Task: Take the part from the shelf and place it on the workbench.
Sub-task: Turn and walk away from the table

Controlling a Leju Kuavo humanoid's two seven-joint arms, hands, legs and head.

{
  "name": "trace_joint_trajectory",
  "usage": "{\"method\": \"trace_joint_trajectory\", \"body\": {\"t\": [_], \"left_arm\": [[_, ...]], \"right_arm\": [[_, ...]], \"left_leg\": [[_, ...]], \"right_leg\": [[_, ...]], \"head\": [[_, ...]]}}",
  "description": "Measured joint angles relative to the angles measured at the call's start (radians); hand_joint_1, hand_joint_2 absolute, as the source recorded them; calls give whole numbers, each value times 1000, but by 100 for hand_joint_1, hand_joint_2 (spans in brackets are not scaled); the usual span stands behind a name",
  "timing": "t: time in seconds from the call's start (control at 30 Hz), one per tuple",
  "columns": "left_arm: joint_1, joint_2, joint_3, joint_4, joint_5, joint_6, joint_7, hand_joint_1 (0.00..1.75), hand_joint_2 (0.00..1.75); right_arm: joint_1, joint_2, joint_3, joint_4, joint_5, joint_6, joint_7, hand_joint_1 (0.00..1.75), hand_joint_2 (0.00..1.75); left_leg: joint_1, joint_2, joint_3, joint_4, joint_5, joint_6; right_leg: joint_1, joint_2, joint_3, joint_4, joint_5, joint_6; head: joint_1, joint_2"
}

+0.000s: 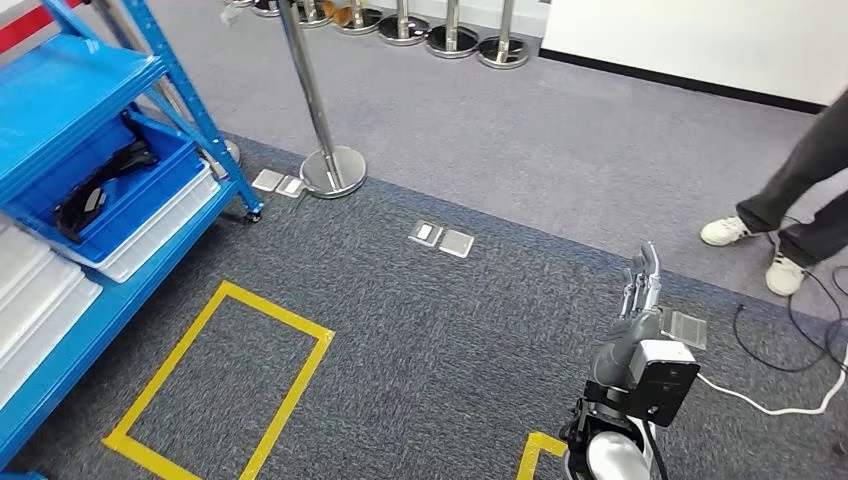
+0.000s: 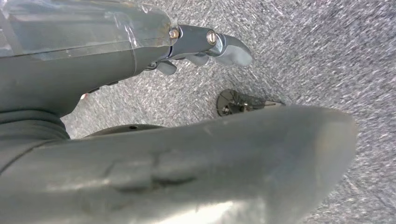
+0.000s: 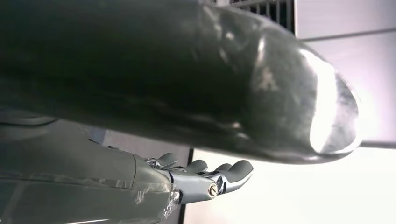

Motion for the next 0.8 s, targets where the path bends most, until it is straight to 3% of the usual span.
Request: {"method": "trace_joint_trajectory", "body": {"t": [0.07, 0.13, 0.2, 0.27, 0.3, 0.37, 0.43, 0.5, 0.57, 0.6, 0.67, 0.73, 0.8], "left_arm": [[2, 1, 0, 0, 1, 0, -2, 0, 0], [3, 2, 0, 1, 2, 0, -2, 0, 0], [0, 2, 0, 1, 5, 0, -1, 0, 0], [-2, 3, 0, 1, 7, 1, 0, 0, 0], [-2, 3, 0, 1, 8, 1, 0, 0, 0], [-1, 2, 0, 1, 8, 2, -2, 0, 0], [-2, 2, 0, 1, 8, 3, -6, 0, 0], [-3, 2, 0, 1, 5, 4, -8, 0, 0], [0, 2, 0, 1, 2, 5, -8, 0, 0], [3, 2, 0, 2, 0, 5, -8, 0, 0], [4, 2, 0, 2, 0, 5, -7, 0, 0], [2, 2, 0, 2, 0, 5, -6, 0, 0], [1, 2, 0, 2, 0, 4, -6, 0, 0]], "right_arm": [[-2, 4, -2, 0, 1, 7, 2, 0, 0], [-5, 7, -4, -1, 3, 13, 2, 0, 0], [-4, 8, -7, -1, 4, 16, 3, 0, 0], [-1, 9, -8, 0, 4, 17, 5, 0, 0], [0, 9, -9, 0, 4, 17, 5, 0, 0], [-1, 9, -10, 0, 4, 20, 5, 0, 0], [-3, 10, -13, 1, 4, 25, 5, 0, 0], [-3, 11, -14, 1, 6, 27, 5, 0, 0], [-2, 13, -15, 1, 9, 27, 5, 0, 0], [-2, 14, -16, 1, 11, 27, 5, 0, 0], [-2, 17, -16, 1, 12, 27, 4, 0, 0], [1, 20, -17, 0, 13, 27, 4, 0, 0], [2, 22, -17, 0, 13, 27, 3, 0, 0]], "left_leg": [[1, -20, 8, -19, 6, 8], [10, -38, 26, -45, 14, 18], [16, -59, 33, -55, 17, 24], [17, -80, 33, -54, 16, 26], [18, -90, 34, -53, 15, 25], [22, -113, 35, -46, 12, 21], [26, -141, 30, -29, 2, 9], [28, -165, 18, -11, -6, -5], [31, -184, 9, -6, -5, -14], [32, -184, 8, -4, -7, -19], [31, -148, -9, 38, -30, -28], [32, -94, -63, 147, -81, -37], [38, -76, -122, 256, -115, -41]], "right_leg": [[0, -8, 11, -5, -5, 8], [0, 32, 1, 35, -35, 13], [-2, 85, -57, 150, -88, 16], [-5, 102, -116, 251, -119, 21], [-6, 103, -131, 266, -113, 23], [-10, 106, -119, 210, -56, 29], [-18, 139, -75, 86, 17, 37], [-22, 172, -51, 19, 37, 35], [-19, 165, -49, 16, 32, 22], [-18, 153, -46, 14, 33, 16], [-19, 130, -39, 7, 35, 6], [-16, 104, -34, 4, 32, -3], [-12, 77, -30, 4, 27, -7]], "head": [[1, 0], [3, 0], [7, 0], [11, 0], [12, 0], [13, 0], [15, 0], [17, 0], [16, 0], [15, 0], [8, 0], [-1, 0], [-3, 0]]}}
